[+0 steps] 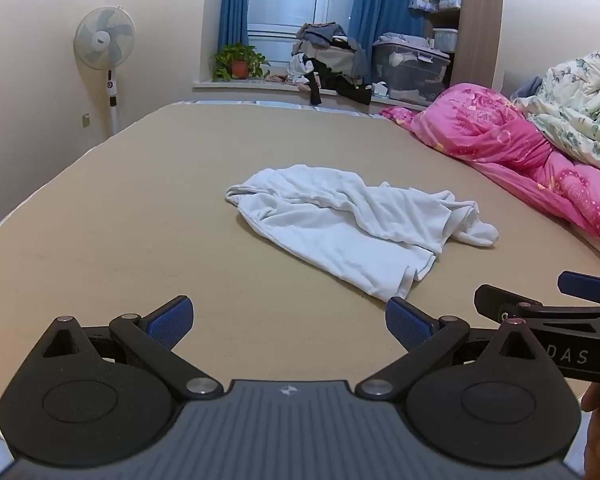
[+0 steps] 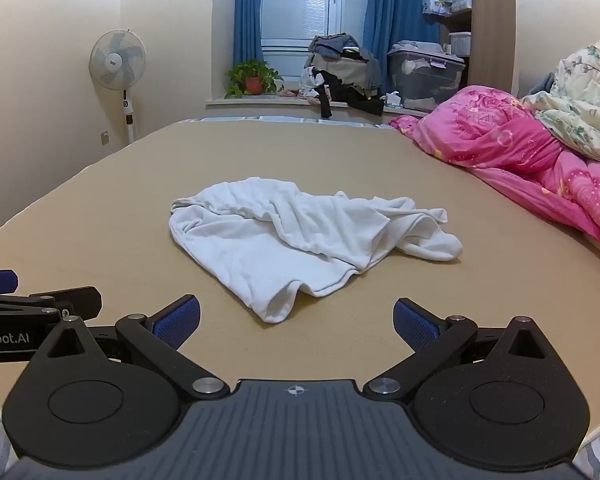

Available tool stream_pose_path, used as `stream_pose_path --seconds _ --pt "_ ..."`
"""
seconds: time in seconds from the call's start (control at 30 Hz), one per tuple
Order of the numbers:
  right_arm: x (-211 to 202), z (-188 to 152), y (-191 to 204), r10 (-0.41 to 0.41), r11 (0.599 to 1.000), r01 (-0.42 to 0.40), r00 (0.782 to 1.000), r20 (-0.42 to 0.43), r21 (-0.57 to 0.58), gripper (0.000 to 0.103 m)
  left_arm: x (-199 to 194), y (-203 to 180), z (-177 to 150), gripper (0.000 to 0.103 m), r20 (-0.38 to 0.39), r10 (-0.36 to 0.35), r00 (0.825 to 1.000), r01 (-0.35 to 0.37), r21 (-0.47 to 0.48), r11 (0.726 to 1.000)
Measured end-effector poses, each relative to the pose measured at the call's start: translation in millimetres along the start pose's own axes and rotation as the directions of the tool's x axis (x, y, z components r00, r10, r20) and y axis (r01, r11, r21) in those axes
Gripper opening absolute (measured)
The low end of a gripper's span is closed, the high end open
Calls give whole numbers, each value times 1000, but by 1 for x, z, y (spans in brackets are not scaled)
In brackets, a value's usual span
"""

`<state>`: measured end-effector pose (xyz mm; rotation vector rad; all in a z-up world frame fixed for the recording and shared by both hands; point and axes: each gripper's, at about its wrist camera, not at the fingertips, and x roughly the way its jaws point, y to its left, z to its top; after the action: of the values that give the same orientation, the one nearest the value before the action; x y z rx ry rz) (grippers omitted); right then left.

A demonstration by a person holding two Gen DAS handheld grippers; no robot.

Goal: Fold small clothes

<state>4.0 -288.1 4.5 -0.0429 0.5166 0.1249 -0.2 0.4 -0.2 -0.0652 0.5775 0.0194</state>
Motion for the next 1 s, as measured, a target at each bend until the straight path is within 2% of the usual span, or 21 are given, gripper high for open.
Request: stream_pose_path --seconds 1.0 --pt "1 -1 2 -3 1000 3 1000 3 -4 102 -1 0 1 102 2 0 1000 0 0 1000"
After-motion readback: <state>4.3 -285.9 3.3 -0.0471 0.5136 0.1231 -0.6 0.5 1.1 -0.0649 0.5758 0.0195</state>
